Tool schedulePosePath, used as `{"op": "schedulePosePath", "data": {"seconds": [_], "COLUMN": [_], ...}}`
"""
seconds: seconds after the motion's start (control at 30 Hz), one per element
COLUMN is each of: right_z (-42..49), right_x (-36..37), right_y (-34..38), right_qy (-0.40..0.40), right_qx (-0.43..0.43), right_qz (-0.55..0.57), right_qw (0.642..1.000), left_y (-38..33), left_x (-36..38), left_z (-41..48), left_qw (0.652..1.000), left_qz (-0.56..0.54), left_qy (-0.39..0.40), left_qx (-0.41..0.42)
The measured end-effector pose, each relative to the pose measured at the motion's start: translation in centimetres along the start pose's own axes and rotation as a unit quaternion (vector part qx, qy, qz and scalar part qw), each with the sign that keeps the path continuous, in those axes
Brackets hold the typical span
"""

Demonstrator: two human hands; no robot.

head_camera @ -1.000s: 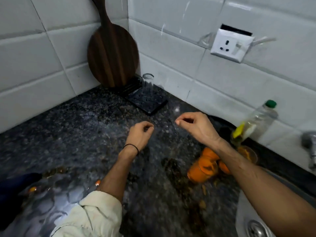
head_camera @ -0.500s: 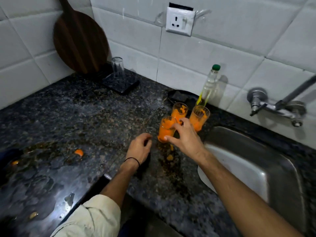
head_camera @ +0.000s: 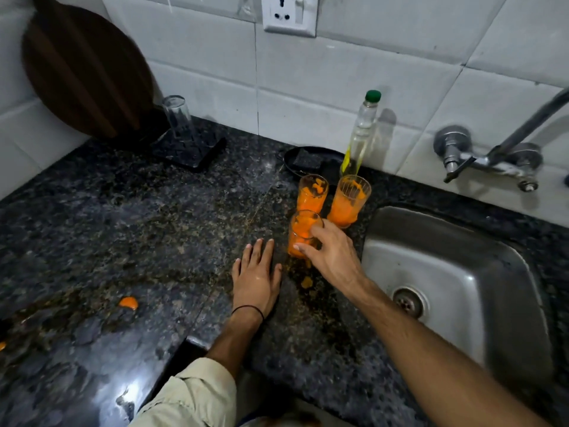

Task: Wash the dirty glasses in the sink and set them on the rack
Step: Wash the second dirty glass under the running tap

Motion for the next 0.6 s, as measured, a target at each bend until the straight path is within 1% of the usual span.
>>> {"op": "schedulePosePath", "data": {"seconds": [0.07,0.17,0.27,0.47,0.53,0.6], "right_z": [-1.2,-3.2,-4.8,-7.7,-8.5,-9.0], "right_x": [-1.0,-3.2,-5.9,-11.2,-13.1,-14.8], "right_y": [-0.8,-2.6,-4.4,-7.7,-9.0,-10.4], "right_qy": [-0.023,-0.061,-0.108,-0.160,-0.175,-0.181], "right_qx": [0.020,0.069,0.121,0.201,0.213,0.222], "right_qz": [0.007,0.001,-0.004,-0.041,-0.058,-0.069], "right_qw": [0.999,0.996,0.987,0.966,0.959,0.956], "left_y": [-0.4,-2.1,-5.6,-14.5,-18.8,-23.8], "left_x": [-0.2,-0.2,-0.5,-0.1,0.3,0.6], "left_z": [0.3,0.8,1.2,3.4,4.7,6.4], "left_qw": [0.999,0.988,0.976,0.945,0.937,0.935], "left_qz": [-0.045,-0.125,-0.189,-0.298,-0.306,-0.291], "left_qy": [-0.028,-0.064,-0.046,0.017,0.043,0.063], "left_qx": [0.011,0.055,0.093,0.135,0.164,0.191]}}
Point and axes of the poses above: each hand's wrist, its own z-axis towards the middle knuckle, its own x-axis out of the palm, y = z × x, the point moved 3 cm from there along z, towards the middle knuckle, and after that the axes turned 5 degrees about -y, right-handed, at the moved point
